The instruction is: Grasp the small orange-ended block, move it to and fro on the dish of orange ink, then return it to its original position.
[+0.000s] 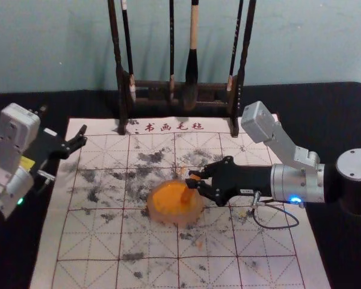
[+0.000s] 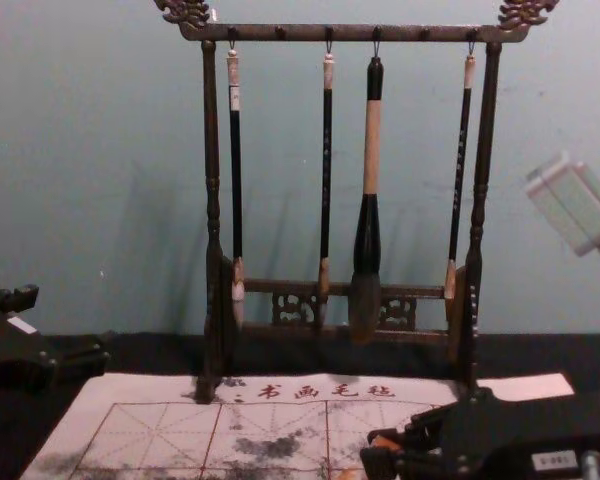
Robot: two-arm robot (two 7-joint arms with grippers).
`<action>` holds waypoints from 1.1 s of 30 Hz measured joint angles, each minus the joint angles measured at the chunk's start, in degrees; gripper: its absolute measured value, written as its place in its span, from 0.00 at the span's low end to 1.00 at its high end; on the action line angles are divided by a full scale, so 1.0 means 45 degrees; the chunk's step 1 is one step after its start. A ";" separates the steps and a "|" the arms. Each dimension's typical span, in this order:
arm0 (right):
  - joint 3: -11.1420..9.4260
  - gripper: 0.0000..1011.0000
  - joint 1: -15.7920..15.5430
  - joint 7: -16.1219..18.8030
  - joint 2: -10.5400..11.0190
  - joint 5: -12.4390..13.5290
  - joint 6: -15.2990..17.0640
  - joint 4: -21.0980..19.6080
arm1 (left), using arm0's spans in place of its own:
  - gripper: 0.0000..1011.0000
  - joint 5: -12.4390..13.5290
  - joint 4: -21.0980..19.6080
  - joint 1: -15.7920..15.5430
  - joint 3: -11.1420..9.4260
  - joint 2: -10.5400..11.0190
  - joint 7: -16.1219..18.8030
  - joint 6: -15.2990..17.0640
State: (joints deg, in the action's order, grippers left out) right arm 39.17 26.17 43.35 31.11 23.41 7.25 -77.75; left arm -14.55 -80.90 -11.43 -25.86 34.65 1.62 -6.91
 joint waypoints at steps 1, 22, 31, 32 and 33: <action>0.0008 0.14 -0.0012 0.0009 0.0006 0.0007 0.0000 -0.0020 | 0.99 0.0000 0.0000 0.0000 0.0000 0.0000 0.0000 0.0000; 0.0432 0.14 0.0146 0.0150 -0.0332 0.0009 0.0001 0.0009 | 0.99 0.0001 0.0001 0.0000 0.0000 0.0000 0.0000 0.0000; 0.0605 0.14 0.0389 0.0173 -0.0643 -0.0062 -0.0008 0.0305 | 0.99 0.0001 0.0000 0.0000 0.0001 0.0000 0.0000 0.0000; 0.0615 0.14 0.0411 0.0173 -0.0668 -0.0071 -0.0011 0.0340 | 0.99 0.0001 0.0000 0.0000 0.0000 0.0000 0.0000 0.0001; 0.0624 0.14 0.0436 0.0172 -0.0698 -0.0080 -0.0015 0.0378 | 0.99 0.0001 0.0001 0.0000 0.0000 0.0000 0.0000 0.0001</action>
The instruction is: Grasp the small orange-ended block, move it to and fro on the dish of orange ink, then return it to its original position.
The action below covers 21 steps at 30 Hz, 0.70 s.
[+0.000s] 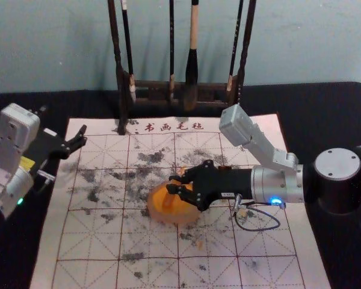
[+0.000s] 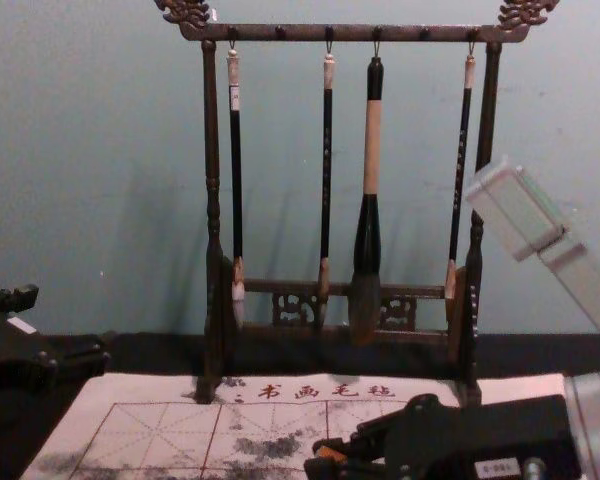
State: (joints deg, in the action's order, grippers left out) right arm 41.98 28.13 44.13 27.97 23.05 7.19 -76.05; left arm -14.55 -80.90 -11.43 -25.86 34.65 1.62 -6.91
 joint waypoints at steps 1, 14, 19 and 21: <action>0.0023 0.14 0.0052 -0.0001 -0.0063 -0.0016 -0.0005 0.0082 | 0.99 0.0000 0.0000 0.0000 0.0000 0.0000 0.0000 -0.0001; 0.0050 0.14 0.0404 -0.0136 -0.0472 -0.0129 -0.0088 0.0695 | 0.99 0.0000 0.0000 0.0000 0.0000 0.0000 0.0000 0.0000; -0.0018 0.14 0.0466 -0.0201 -0.0512 -0.0171 -0.0137 0.0829 | 0.99 0.0000 0.0000 0.0000 0.0000 0.0000 0.0000 0.0000; -0.0048 0.14 0.0468 -0.0240 -0.0500 -0.0184 -0.0142 0.0850 | 0.99 0.0000 0.0000 0.0000 0.0001 0.0000 0.0000 0.0000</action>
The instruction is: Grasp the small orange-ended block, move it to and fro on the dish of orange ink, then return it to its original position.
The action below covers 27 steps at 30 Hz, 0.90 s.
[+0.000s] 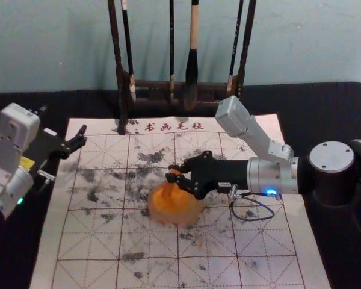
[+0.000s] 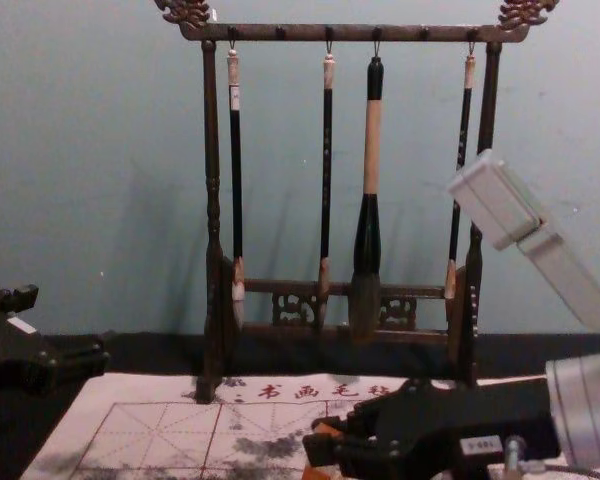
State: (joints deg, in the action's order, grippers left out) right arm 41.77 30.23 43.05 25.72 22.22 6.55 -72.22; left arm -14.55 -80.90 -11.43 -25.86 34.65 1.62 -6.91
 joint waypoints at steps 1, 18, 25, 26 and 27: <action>-0.0016 0.14 -0.0002 -0.0012 0.0008 -0.0003 0.0000 0.0001 | 0.99 -0.0001 0.0000 -0.0001 0.0000 0.0000 0.0000 0.0000; -0.0339 0.14 -0.0169 -0.0166 0.0236 -0.0006 0.0010 -0.0092 | 0.99 -0.0001 0.0000 0.0000 0.0000 0.0000 0.0000 0.0000; -0.0379 0.14 -0.0200 -0.0168 0.0245 -0.0001 0.0012 -0.0128 | 0.99 -0.0001 0.0000 0.0000 -0.0001 0.0000 0.0000 0.0000; -0.0382 0.14 -0.0202 -0.0166 0.0247 0.0000 0.0013 -0.0134 | 0.99 -0.0001 0.0001 -0.0001 0.0000 0.0000 0.0000 0.0000; -0.0386 0.14 -0.0202 -0.0162 0.0248 0.0000 0.0013 -0.0138 | 0.99 0.0000 0.0001 -0.0001 -0.0001 0.0000 0.0000 0.0000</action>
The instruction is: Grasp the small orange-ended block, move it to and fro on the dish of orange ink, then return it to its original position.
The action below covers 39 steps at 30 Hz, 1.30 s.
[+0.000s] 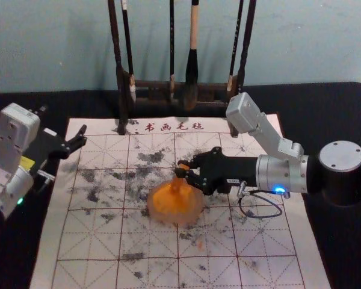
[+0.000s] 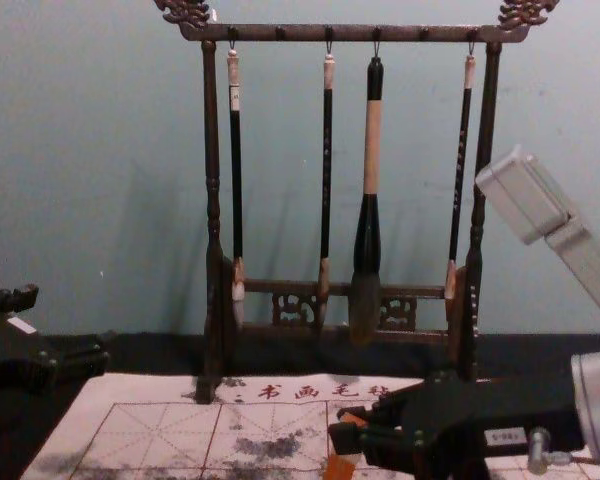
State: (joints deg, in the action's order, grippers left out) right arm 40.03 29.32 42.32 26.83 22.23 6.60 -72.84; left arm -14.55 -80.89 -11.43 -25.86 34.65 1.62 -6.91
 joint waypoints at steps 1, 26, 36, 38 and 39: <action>-0.0007 0.14 -0.0006 0.0006 0.0010 0.0004 0.0002 -0.0024 | 0.99 0.0000 -0.0001 0.0000 0.0001 0.0001 0.0000 0.0001; -0.1492 0.14 -0.0941 -0.0286 0.1748 0.1222 -0.0445 -0.2758 | 0.99 -0.0001 0.0000 0.0000 0.0001 0.0000 0.0000 0.0001; -0.2185 0.14 -0.1797 -0.0637 0.2911 0.1508 -0.0494 -0.3789 | 0.99 -0.0001 -0.0001 0.0000 0.0000 0.0000 -0.0001 0.0000; -0.2248 0.14 -0.1965 -0.0688 0.3111 0.1496 -0.0439 -0.3891 | 0.99 0.0000 -0.0001 0.0000 0.0000 0.0000 0.0000 0.0000; -0.2260 0.14 -0.2023 -0.0708 0.3168 0.1486 -0.0415 -0.3909 | 0.99 0.0000 -0.0001 0.0000 0.0000 0.0000 0.0000 0.0000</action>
State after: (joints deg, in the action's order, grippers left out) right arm 29.86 20.22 39.13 41.09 28.91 4.74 -90.43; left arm -14.55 -80.90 -11.43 -25.86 34.65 1.62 -6.91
